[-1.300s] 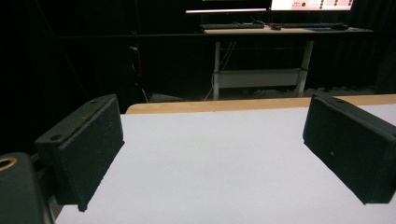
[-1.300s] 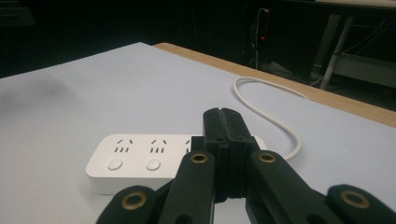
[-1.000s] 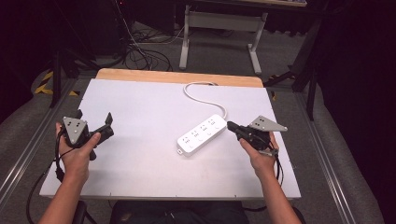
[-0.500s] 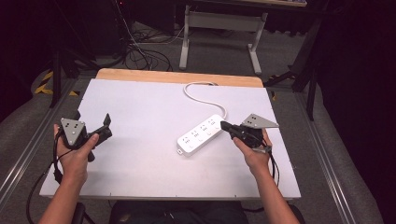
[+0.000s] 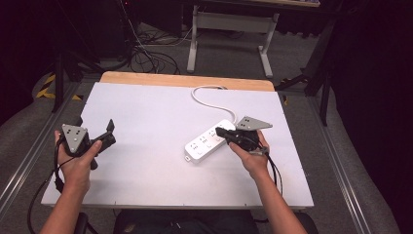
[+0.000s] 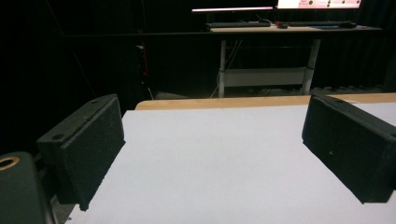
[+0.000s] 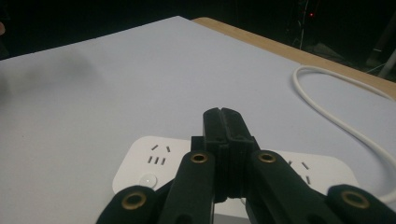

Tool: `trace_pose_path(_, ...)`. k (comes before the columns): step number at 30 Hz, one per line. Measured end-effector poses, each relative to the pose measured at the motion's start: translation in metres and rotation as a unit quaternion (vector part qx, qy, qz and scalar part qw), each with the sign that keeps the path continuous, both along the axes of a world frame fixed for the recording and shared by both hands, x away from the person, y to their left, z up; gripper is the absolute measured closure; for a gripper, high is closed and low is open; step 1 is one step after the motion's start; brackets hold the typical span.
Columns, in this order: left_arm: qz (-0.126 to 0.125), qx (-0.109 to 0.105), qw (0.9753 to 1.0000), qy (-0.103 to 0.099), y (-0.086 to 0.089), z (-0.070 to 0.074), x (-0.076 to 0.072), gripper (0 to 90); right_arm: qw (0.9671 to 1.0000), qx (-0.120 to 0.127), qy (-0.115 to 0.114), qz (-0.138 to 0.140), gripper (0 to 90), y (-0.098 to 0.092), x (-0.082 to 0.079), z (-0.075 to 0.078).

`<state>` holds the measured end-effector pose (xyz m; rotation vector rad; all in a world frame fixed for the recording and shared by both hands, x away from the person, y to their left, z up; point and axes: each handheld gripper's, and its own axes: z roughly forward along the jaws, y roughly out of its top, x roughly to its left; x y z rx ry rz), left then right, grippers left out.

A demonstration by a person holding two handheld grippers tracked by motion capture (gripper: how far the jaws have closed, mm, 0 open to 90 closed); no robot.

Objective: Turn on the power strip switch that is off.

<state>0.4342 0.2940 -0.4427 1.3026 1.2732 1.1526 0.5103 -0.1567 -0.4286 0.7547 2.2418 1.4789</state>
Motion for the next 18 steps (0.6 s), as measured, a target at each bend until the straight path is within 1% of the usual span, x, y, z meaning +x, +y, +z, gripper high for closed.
trace_pose_path(3,-0.001,-0.002,1.0000,0.000,0.000,0.000,0.000,6.3,1.0000,-0.004,0.007,0.002,90.0,0.003,0.002,-0.002)
trace_pose_path(4,-0.002,-0.002,1.0000,0.000,-0.001,0.000,0.000,6.4,0.9998,-0.011,0.013,0.006,90.0,0.007,0.005,-0.004)
trace_pose_path(5,-0.002,-0.002,1.0000,0.000,-0.001,0.000,0.000,6.4,0.9998,-0.011,0.013,0.006,90.0,0.007,0.005,-0.004)
trace_pose_path(7,-0.003,0.000,1.0000,0.000,0.000,0.000,0.000,6.4,0.9996,-0.019,0.019,0.009,90.0,0.010,0.006,-0.007)
trace_pose_path(8,-0.003,0.000,1.0000,0.000,0.000,0.000,0.000,6.5,0.9992,-0.028,0.024,0.012,90.0,0.014,0.007,-0.010)
trace_pose_path(9,-0.003,0.000,1.0000,0.000,0.000,0.000,0.000,6.5,0.9992,-0.028,0.024,0.012,90.0,0.014,0.007,-0.010)
trace_pose_path(10,-0.002,0.000,1.0000,0.000,0.000,0.000,0.000,6.5,0.9987,-0.038,0.032,0.013,90.0,0.016,0.008,-0.012)
trace_pose_path(14,-0.003,0.000,1.0000,0.001,0.000,0.000,0.000,6.7,0.9972,-0.055,0.048,0.015,90.0,0.019,0.010,-0.017)
trace_pose_path(18,-0.004,0.002,1.0000,0.003,-0.001,0.000,0.000,6.9,0.9945,-0.080,0.066,0.015,90.0,0.022,0.013,-0.022)
